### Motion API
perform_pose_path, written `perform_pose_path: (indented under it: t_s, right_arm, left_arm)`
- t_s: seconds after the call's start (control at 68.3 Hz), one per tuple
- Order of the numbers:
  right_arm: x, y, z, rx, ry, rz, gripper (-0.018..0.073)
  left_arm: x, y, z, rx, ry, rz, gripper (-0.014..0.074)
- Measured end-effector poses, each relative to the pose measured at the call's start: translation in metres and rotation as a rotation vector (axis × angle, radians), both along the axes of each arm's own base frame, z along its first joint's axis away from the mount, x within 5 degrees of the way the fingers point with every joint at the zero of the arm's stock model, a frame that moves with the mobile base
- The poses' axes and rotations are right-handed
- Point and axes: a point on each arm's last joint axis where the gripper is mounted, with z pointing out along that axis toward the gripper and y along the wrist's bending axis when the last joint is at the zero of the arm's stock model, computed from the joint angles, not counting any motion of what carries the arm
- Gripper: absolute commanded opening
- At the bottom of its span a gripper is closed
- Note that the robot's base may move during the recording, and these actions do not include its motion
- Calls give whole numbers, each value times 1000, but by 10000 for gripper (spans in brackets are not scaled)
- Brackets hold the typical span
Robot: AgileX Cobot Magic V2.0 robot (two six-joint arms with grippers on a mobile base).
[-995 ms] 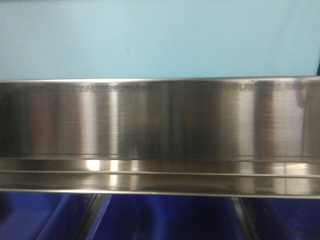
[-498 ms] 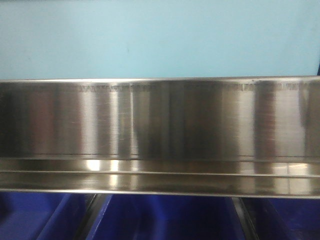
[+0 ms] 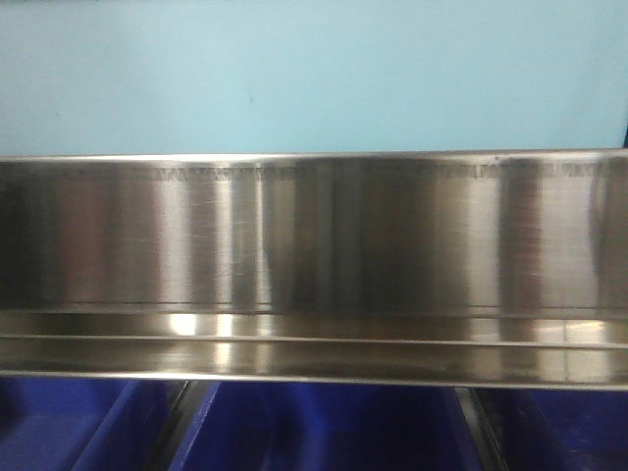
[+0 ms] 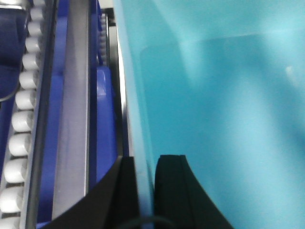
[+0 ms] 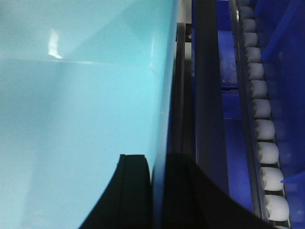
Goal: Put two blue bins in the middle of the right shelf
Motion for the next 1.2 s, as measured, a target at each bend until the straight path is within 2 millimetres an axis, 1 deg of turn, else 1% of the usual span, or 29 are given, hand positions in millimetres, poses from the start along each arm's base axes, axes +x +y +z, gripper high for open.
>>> perform_pose_path:
  t_s: [0.19,0.659,1.2]
  right_arm:
    - [0,0,0,0,0,0,-162]
    - [1,0,0,-4,-6,-4,-162]
    - [3,1,-2,-7,0,-7,-162]
  left_arm:
    - [1,-1,-7,9,16,-4,-111]
    - [5,0,-6,2,-17,-2,-111]
    - [5,1,-6,10,-17,1,-111]
